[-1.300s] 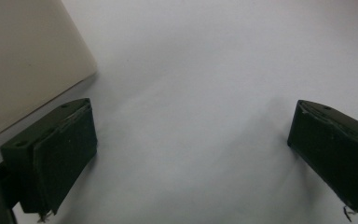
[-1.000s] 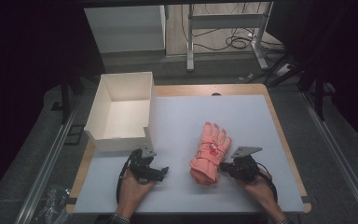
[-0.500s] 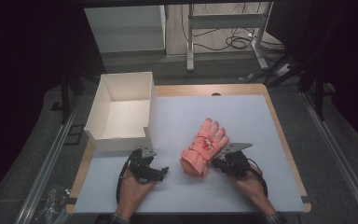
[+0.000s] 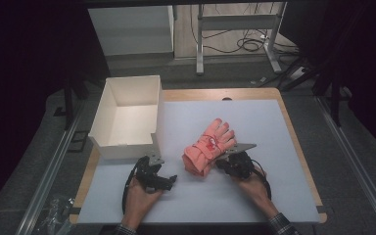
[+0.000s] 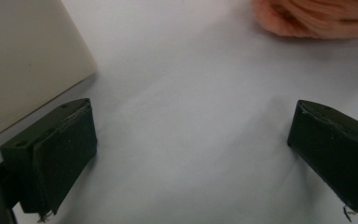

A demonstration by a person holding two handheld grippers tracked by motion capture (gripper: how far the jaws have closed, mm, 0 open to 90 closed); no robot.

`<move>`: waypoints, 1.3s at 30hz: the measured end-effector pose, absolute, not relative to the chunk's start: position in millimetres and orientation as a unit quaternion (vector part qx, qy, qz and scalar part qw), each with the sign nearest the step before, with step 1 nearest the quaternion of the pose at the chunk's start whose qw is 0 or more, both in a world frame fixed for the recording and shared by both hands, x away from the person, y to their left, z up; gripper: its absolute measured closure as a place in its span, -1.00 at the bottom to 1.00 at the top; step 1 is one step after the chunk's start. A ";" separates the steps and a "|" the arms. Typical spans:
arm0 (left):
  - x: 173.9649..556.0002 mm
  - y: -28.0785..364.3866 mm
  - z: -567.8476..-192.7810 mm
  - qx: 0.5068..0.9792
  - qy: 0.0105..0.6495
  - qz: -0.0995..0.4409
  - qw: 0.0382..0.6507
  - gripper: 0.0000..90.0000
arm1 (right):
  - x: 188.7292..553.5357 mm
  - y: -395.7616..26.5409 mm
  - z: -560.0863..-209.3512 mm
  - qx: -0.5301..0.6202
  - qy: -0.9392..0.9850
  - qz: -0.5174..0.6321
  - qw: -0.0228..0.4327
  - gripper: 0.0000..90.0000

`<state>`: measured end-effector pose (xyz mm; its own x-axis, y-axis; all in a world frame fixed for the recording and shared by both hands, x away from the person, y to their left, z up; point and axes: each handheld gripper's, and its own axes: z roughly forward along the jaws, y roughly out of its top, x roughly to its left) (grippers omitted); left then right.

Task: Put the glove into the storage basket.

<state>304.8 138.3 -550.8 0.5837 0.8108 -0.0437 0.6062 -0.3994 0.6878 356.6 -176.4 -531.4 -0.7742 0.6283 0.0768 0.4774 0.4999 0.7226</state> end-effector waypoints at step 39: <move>305.5 138.8 -550.5 0.824 0.430 0.148 0.339 -0.98 | 328.5 -268.7 -520.8 0.374 0.832 0.371 0.176 -0.32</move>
